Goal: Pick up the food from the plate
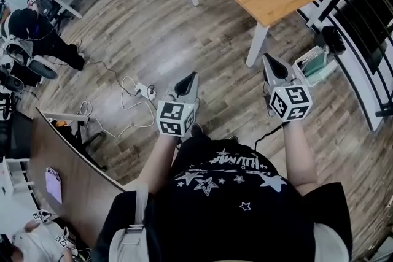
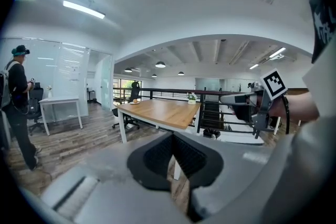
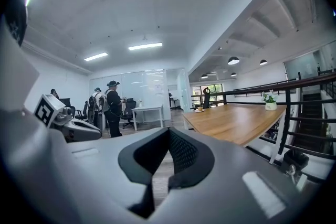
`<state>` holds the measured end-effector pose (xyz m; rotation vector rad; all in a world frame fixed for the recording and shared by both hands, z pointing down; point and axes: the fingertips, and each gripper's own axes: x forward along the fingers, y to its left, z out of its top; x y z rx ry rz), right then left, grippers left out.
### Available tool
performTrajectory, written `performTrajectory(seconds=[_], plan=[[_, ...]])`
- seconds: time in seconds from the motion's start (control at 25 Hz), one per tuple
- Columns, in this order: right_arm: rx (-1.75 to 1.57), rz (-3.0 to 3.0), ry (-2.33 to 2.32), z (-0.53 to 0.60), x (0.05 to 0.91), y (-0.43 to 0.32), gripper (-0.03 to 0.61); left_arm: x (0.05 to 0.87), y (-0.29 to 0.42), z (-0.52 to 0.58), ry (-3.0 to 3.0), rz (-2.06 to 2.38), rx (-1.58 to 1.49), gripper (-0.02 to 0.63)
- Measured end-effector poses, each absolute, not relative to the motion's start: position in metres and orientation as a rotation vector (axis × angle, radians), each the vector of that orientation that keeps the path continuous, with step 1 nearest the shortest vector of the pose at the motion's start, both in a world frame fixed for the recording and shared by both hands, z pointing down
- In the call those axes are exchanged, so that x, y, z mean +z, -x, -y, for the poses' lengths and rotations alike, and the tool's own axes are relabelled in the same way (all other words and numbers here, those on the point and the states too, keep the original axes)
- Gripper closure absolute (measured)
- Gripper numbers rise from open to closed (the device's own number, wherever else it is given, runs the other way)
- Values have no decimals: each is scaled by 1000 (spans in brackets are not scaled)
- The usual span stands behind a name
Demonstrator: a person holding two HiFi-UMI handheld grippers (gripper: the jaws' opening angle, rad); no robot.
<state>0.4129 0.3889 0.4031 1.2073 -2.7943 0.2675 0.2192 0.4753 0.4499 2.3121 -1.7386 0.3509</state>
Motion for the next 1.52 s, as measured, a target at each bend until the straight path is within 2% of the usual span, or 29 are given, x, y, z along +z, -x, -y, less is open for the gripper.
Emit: performTrajectory(seconds=[0.16, 0.52, 0.84, 1.52], plan=[[199, 2815, -1132, -402, 408, -415, 578, 454, -227, -488, -2289, 1773, 316, 612], [283, 2787, -1121, -383, 433, -408, 578, 472, -211, -481, -2213, 1791, 291, 612], [308, 2702, -1185, -324, 449, -386, 578, 493, -180, -413, -2223, 1702, 252, 612], [357, 2643, -1180, -158, 450, -207, 577, 498, -2, -268, -2157, 1668, 212, 612]])
